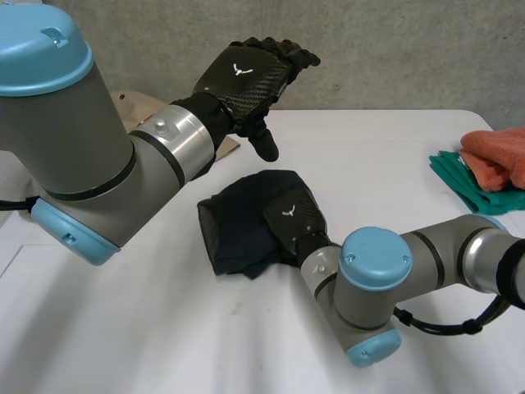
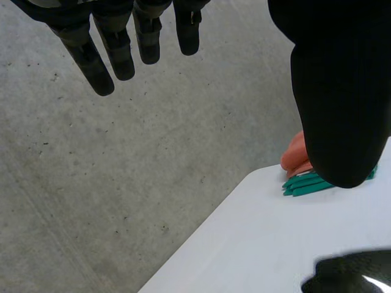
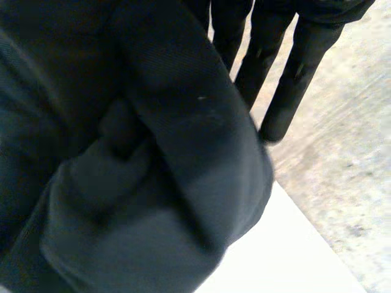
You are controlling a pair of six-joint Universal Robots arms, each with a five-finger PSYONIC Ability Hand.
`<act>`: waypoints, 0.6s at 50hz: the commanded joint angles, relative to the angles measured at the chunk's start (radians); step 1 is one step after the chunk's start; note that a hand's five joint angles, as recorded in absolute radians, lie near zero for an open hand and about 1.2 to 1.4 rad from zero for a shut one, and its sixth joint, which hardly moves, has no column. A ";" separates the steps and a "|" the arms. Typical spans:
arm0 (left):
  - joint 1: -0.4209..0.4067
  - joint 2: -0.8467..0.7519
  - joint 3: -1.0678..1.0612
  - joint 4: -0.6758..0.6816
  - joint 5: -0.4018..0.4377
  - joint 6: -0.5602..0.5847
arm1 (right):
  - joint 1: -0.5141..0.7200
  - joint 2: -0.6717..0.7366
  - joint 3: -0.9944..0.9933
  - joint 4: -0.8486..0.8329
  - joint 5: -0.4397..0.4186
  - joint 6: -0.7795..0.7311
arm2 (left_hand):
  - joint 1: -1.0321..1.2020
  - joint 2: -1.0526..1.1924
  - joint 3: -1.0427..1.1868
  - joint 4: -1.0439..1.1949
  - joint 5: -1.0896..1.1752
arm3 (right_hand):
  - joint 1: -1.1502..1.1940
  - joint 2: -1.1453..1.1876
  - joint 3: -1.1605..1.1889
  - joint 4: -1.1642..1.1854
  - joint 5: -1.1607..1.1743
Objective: Fold the laundry.
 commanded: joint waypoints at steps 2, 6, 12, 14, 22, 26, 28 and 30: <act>0.011 0.004 0.004 0.000 0.000 -0.001 | -0.058 0.006 -0.093 -0.183 0.006 0.036 | 0.004 -0.021 -0.044 -0.028 -0.051 | 0.406 0.315 0.306 0.308 0.392; 0.017 0.006 0.005 0.000 0.002 -0.001 | -0.093 0.015 -0.174 -0.153 -0.001 0.056 | 0.004 -0.021 -0.044 -0.028 -0.051 | 0.406 0.315 0.306 0.308 0.392; 0.023 0.019 0.005 0.002 0.002 -0.001 | -0.191 0.008 -0.323 -0.143 0.002 0.098 | 0.004 -0.021 -0.044 -0.028 -0.051 | 0.406 0.315 0.306 0.308 0.392; 0.026 0.029 0.005 0.002 0.000 -0.003 | -0.243 0.001 -0.391 -0.127 0.000 0.110 | 0.004 -0.021 -0.044 -0.028 -0.051 | 0.406 0.315 0.306 0.308 0.392; 0.035 0.047 0.004 0.003 0.002 -0.017 | -0.467 0.014 -0.581 -0.006 -0.023 0.176 | 0.004 -0.021 -0.044 -0.028 -0.051 | 0.406 0.315 0.306 0.308 0.392; 0.034 0.043 0.005 0.005 0.002 -0.024 | -0.617 0.066 -0.658 0.032 -0.104 0.223 | 0.004 -0.021 -0.044 -0.028 -0.051 | 0.406 0.315 0.306 0.308 0.392; 0.034 0.039 0.005 0.005 0.003 -0.024 | -0.665 0.089 -0.676 0.037 -0.136 0.237 | 0.004 -0.021 -0.044 -0.028 -0.051 | 0.406 0.315 0.306 0.308 0.392; 0.032 0.035 0.005 0.006 0.002 -0.024 | -0.728 0.129 -0.704 0.034 -0.185 0.266 | 0.004 -0.021 -0.044 -0.028 -0.051 | 0.406 0.315 0.306 0.308 0.392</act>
